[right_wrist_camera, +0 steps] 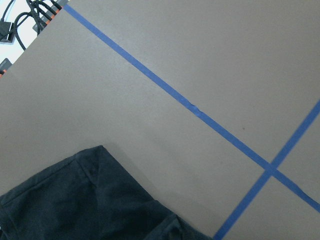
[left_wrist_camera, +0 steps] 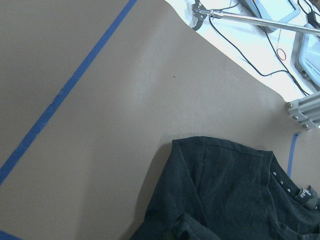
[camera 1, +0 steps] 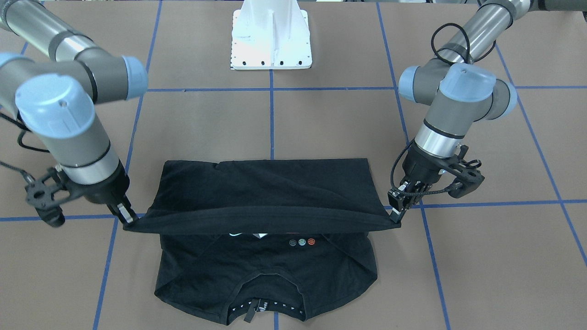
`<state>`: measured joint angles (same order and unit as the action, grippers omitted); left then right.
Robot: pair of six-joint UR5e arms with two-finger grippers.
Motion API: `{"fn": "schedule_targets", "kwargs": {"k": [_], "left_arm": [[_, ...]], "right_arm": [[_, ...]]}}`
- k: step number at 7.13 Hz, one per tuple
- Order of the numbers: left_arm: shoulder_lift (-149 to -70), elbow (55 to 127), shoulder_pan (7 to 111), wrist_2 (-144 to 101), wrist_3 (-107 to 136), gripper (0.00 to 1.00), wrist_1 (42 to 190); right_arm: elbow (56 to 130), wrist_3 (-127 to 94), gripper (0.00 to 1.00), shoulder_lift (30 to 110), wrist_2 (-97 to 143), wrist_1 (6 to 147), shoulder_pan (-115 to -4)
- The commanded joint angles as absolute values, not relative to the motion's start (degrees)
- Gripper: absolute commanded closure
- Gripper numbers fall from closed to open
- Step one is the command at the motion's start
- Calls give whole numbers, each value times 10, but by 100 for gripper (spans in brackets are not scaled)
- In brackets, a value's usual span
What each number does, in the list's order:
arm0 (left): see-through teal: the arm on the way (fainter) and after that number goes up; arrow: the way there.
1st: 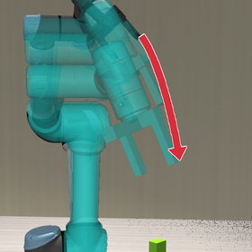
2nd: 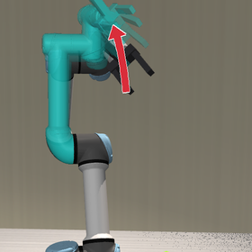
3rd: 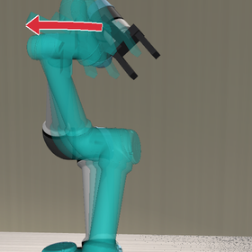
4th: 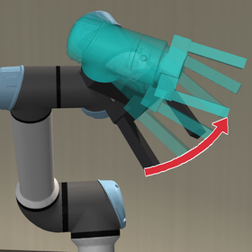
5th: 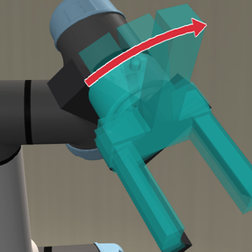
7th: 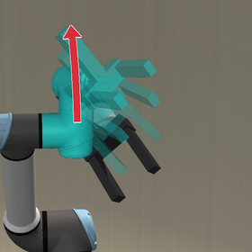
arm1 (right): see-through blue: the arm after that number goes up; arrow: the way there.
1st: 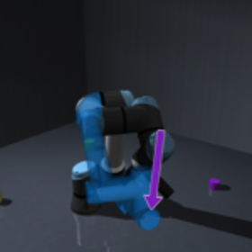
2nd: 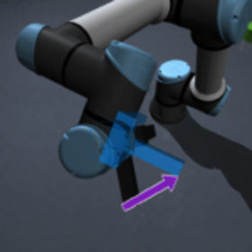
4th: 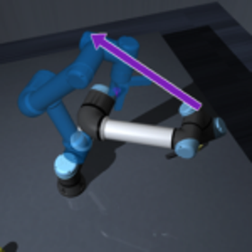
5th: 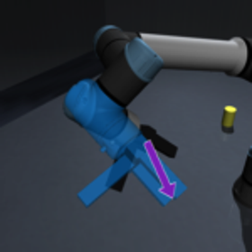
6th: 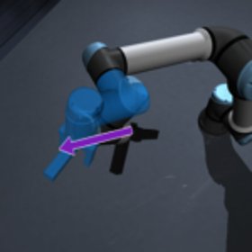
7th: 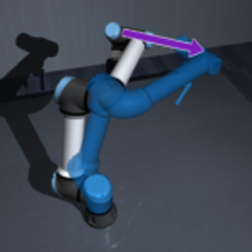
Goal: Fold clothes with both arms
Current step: 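Lift the hem with both grippers and fold it toward the collar, then lay the hem down near the collar and open both grippers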
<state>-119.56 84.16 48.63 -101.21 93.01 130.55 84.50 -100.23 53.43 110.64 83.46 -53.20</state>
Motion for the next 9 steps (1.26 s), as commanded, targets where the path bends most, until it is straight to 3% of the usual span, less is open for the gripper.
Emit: {"fn": "schedule_targets", "kwargs": {"k": [1, 5, 8, 9], "left_arm": [[-1223, 791, 487, -990, 931, 100, 1332], [-1252, 701, 486, -965, 932, 100, 1399], [-1253, 687, 485, -965, 931, 100, 1401], [-1254, 686, 485, -965, 931, 91, 1401]], "right_arm": [[761, -1000, 100, 505, 1075, 777, -530], [720, -1000, 100, 483, 1049, 751, -519], [714, -999, 100, 483, 1027, 748, -509], [704, -998, 100, 485, 1015, 731, -510]]}}
